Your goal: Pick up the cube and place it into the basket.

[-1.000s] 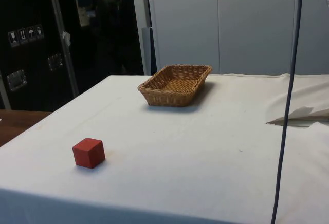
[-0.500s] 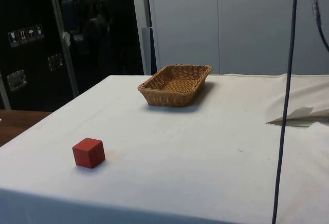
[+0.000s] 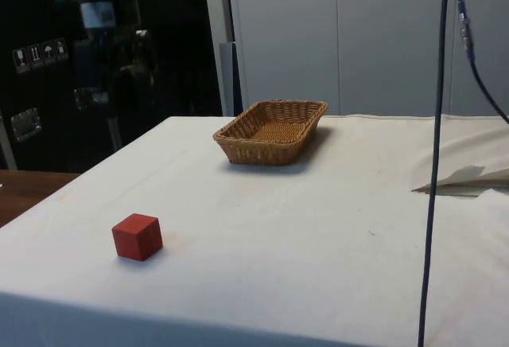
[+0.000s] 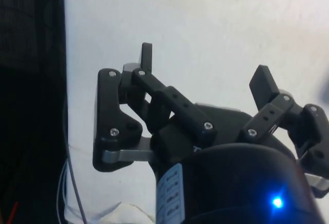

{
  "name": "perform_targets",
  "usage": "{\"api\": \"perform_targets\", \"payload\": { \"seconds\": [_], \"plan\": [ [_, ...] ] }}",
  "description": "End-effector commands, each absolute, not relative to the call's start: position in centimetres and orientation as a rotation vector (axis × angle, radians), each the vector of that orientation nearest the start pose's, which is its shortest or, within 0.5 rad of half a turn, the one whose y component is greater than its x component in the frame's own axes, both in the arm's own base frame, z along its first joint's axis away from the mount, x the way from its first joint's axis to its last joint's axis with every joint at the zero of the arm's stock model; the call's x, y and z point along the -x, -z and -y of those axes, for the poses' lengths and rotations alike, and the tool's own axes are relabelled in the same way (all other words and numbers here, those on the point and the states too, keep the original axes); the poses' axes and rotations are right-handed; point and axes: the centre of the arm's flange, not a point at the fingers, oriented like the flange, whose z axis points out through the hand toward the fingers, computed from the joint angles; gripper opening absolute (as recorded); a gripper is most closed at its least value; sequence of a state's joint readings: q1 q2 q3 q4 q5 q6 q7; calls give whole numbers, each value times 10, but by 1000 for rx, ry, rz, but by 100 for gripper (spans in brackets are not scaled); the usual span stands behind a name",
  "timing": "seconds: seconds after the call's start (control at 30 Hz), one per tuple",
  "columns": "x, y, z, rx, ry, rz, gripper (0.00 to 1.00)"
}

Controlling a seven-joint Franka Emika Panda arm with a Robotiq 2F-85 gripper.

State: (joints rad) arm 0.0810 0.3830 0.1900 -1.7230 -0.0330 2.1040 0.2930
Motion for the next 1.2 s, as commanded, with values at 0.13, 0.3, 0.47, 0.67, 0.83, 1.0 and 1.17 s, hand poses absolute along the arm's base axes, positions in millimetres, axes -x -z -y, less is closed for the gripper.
{"api": "perform_targets", "payload": {
  "seconds": [0.13, 0.3, 0.47, 0.67, 0.83, 1.0, 1.17],
  "plan": [
    [-639, -353, -173, 3100, -2, -40, 100],
    [-640, -339, -178, 3092, -8, -38, 100],
    [-645, -313, -187, 3091, -13, -46, 100],
    [-647, -293, -189, 3092, -24, -56, 100],
    [-648, -278, -189, 3097, -37, -59, 100],
    [-649, -266, -189, 3107, -48, -60, 100],
    [-651, -254, -190, 3122, -56, -67, 100]
  ]
}}
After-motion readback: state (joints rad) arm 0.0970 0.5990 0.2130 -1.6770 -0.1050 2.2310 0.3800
